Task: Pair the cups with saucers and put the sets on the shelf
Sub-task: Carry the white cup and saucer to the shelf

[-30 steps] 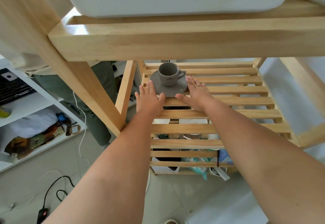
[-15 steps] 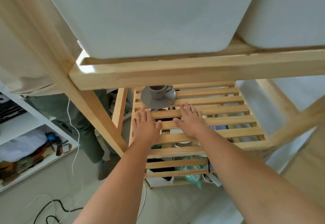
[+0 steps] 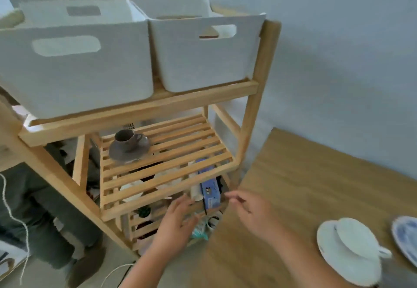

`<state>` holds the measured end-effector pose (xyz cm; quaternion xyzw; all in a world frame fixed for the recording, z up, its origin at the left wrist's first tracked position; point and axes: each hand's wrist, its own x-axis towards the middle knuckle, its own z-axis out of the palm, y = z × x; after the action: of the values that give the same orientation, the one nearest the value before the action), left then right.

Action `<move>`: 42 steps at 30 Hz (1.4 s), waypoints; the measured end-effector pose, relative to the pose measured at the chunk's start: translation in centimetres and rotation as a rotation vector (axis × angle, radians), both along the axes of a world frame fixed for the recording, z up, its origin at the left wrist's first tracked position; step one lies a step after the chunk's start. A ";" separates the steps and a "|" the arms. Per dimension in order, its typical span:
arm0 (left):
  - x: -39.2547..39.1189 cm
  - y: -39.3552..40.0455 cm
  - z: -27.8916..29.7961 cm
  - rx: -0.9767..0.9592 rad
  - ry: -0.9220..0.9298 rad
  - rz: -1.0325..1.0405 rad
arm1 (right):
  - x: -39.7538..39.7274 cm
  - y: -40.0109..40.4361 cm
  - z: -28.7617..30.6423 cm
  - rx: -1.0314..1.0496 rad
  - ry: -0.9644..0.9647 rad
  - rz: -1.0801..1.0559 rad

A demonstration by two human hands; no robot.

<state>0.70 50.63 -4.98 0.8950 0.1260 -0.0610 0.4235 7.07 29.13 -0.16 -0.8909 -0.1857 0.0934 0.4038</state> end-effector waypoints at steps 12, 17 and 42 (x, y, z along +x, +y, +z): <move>-0.8 -22.0 1.1 -0.444 0.186 -0.238 | -11.7 -18.4 -0.8 0.464 0.490 -0.888; 1.1 -26.6 0.9 -0.453 0.263 -0.197 | -13.2 -18.7 -2.6 0.681 0.651 -1.039; 1.1 -16.3 1.2 -0.526 0.311 -0.054 | -9.5 -13.0 -5.0 0.658 0.525 -0.861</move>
<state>1.81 34.37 -3.81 0.7377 0.1453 -0.2392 0.6144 -2.42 16.17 -5.19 -0.6614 0.2787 0.0757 0.6922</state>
